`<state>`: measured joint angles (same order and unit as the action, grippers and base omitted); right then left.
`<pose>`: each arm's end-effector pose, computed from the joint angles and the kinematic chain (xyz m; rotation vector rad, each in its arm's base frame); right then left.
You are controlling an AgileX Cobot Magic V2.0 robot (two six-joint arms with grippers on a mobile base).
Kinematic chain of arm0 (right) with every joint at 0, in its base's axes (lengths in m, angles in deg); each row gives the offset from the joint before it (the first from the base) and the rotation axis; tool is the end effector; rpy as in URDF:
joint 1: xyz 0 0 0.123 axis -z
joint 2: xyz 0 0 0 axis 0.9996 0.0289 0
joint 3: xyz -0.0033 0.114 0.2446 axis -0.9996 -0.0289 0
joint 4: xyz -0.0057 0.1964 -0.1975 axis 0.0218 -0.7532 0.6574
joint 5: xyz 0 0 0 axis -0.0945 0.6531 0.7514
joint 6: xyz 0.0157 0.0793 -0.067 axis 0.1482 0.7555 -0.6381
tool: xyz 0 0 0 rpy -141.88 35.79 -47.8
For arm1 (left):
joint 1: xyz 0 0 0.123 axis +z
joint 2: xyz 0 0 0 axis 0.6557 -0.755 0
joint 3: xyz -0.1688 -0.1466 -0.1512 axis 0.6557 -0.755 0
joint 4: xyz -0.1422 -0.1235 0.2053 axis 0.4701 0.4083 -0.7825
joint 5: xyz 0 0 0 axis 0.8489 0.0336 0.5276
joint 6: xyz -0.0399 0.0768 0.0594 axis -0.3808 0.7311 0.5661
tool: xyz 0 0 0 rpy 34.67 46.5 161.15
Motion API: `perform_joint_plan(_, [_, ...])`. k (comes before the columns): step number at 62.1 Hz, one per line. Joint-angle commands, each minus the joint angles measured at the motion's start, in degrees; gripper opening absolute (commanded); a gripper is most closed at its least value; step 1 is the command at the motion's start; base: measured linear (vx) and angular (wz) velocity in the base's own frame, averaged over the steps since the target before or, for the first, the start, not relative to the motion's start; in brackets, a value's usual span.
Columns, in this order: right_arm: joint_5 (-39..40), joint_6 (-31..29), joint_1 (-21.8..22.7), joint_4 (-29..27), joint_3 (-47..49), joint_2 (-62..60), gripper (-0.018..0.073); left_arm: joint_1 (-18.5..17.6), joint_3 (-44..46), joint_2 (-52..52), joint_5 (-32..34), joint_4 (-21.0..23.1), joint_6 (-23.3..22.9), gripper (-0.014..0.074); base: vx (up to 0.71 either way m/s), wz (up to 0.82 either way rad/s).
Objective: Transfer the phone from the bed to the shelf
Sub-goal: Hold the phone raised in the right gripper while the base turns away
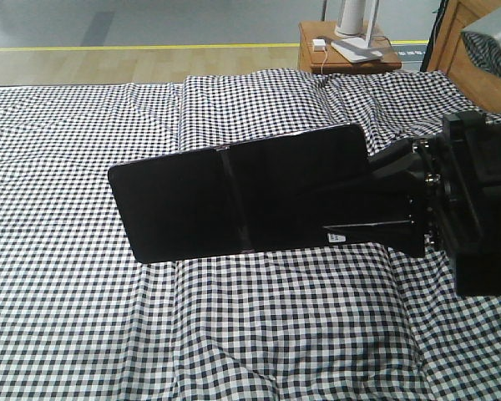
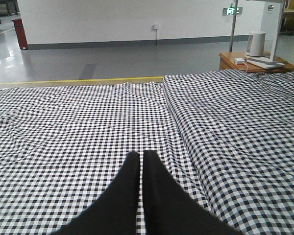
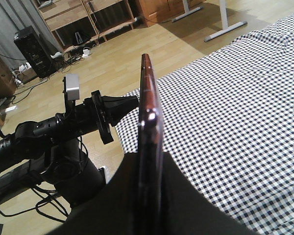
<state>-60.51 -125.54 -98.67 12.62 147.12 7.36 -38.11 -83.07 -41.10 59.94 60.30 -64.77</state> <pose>0.2107 0.1346 0.3758 -1.0089 1.7548 1.1711 0.1119 0.0047 0.1840 -0.0209 1.6902 0.0443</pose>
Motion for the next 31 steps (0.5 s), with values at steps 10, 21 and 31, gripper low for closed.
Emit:
perform_joint_plan(10, [-3.4, -0.1, -0.1, -5.6, 1.6, -1.2, -0.0002, -0.4, -0.4, 0.3, 4.2, 0.5, 0.0, 0.0001, 0.00, 0.01])
perform_joint_plan(21, [-3.4, -0.2, -0.1, -5.6, 1.6, -1.2, -0.0002, -0.4, -0.4, 0.3, 4.2, 0.5, 0.0, 0.0001, -0.01, 0.05])
perform_joint_plan(31, [-3.4, -0.2, -0.1, -5.6, 1.6, -1.2, -0.0002, -0.4, -0.4, 0.3, 4.2, 0.5, 0.0, 0.0001, -0.03, 0.12])
